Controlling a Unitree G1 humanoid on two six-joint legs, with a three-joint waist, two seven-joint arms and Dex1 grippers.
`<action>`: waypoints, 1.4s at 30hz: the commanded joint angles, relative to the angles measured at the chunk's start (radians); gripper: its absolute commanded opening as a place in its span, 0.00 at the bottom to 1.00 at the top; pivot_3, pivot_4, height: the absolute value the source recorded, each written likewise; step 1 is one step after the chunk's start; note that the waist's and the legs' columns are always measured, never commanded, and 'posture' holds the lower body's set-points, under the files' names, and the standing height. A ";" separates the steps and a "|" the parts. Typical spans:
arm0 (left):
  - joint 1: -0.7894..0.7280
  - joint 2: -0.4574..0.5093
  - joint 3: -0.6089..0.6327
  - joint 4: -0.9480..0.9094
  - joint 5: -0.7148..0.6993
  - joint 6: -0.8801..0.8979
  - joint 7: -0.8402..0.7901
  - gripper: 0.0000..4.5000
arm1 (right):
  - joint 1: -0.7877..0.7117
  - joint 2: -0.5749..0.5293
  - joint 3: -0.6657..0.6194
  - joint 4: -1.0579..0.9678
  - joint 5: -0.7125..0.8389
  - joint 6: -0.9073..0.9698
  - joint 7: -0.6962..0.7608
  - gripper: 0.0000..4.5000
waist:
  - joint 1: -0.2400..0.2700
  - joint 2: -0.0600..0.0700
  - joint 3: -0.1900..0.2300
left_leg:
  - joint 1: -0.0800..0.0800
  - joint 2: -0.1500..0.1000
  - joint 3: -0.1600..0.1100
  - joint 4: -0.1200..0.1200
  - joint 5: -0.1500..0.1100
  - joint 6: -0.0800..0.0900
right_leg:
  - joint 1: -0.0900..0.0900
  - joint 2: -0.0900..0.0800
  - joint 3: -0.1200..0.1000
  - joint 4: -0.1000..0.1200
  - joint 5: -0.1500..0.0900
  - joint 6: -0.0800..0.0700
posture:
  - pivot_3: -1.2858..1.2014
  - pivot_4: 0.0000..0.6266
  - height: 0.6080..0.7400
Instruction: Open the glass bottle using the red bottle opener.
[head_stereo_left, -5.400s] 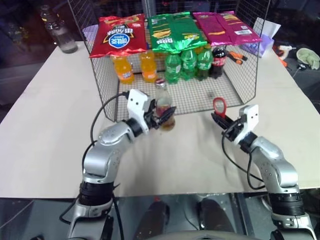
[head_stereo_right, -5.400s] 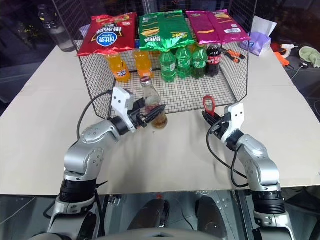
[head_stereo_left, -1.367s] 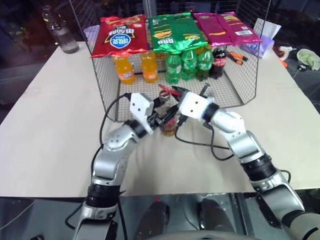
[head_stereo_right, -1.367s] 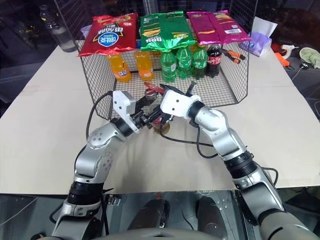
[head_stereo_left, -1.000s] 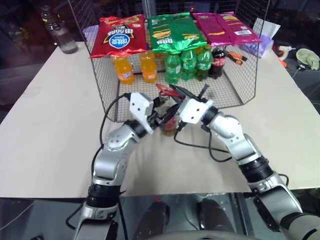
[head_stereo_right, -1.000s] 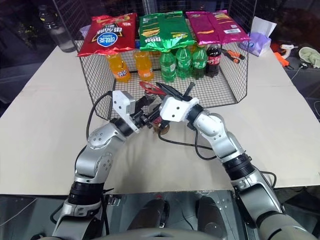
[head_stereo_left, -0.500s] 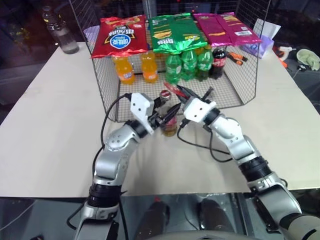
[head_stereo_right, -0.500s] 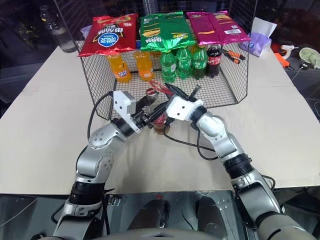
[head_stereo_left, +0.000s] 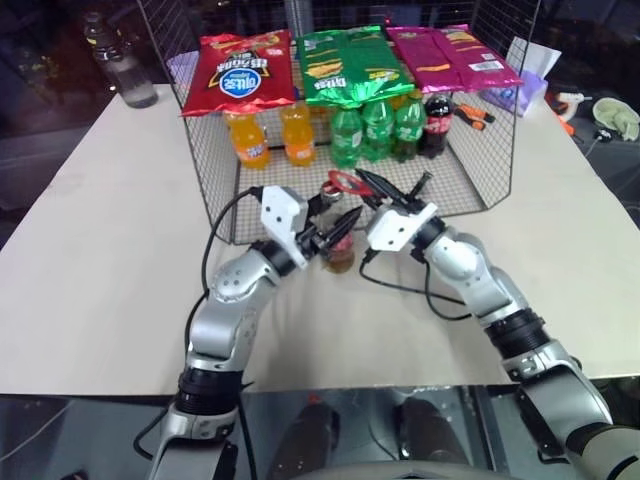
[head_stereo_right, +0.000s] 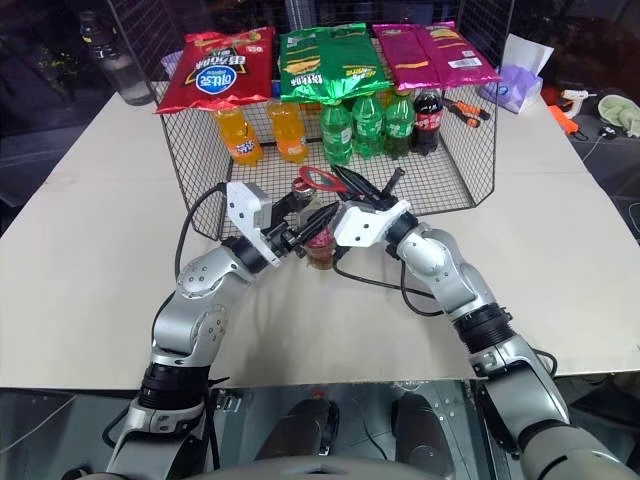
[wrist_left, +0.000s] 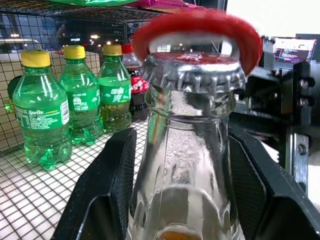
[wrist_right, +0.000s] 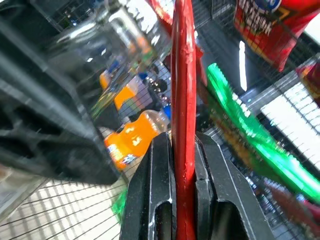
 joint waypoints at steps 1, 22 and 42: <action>0.010 -0.002 -0.015 -0.007 -0.006 0.010 -0.005 0.47 | -0.033 -0.015 0.012 -0.044 -0.042 -0.047 -0.015 0.00 | 0.000 0.000 0.000 | 0.000 0.000 0.000 0.000 0.000 0.000 | 0.000 0.000 0.000 0.000 0.000 0.000 | 0.52 0.24 1.00; 0.008 -0.006 -0.016 -0.004 -0.004 0.011 -0.004 0.47 | -0.026 0.027 0.082 0.060 0.036 -0.047 0.114 0.00 | 0.000 0.000 0.000 | 0.008 0.001 0.002 -0.004 0.000 0.000 | 0.006 0.000 0.002 -0.002 0.000 0.000 | 0.52 0.24 1.00; 0.004 -0.010 -0.018 0.003 -0.001 0.015 -0.007 0.47 | -0.145 -0.104 0.114 0.139 -0.149 -0.206 0.085 0.00 | 0.000 0.000 0.000 | 0.012 0.002 0.005 -0.009 0.000 0.000 | 0.007 0.001 0.005 -0.004 0.000 0.000 | 0.52 0.24 1.00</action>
